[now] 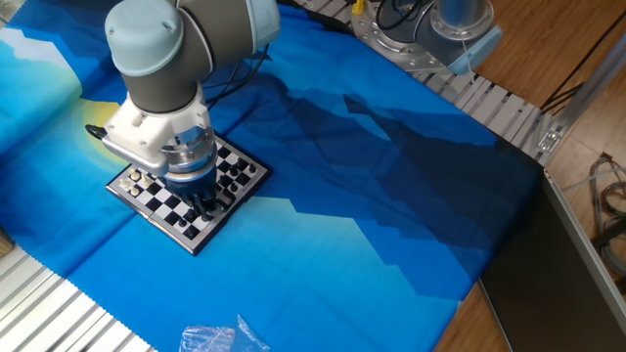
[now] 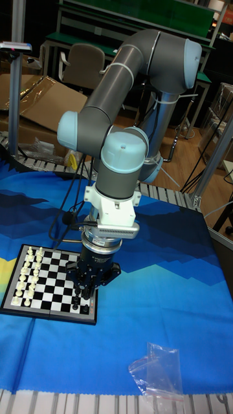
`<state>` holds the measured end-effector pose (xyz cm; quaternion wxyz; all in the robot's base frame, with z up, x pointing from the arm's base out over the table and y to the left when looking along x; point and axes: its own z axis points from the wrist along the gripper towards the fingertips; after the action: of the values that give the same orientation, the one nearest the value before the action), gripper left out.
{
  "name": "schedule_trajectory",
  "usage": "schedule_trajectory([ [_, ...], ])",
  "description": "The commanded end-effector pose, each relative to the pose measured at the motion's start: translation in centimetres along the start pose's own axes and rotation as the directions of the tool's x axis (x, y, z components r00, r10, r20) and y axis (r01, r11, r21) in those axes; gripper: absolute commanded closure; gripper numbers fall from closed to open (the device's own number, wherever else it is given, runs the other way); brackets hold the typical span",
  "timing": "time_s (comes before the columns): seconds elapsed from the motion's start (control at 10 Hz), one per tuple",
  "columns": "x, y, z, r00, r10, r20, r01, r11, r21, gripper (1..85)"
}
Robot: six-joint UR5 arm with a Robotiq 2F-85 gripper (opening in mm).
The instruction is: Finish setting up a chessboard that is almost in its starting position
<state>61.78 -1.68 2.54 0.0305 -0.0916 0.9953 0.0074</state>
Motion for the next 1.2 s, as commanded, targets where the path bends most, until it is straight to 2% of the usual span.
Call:
schedule_trajectory([
  [0.0,-0.03,0.16,-0.07,1.000,-0.003,-0.001,0.003,1.000,-0.013,63.7],
  [1.1,-0.32,0.20,-0.67,1.000,0.001,-0.001,-0.001,1.000,-0.010,61.7],
])
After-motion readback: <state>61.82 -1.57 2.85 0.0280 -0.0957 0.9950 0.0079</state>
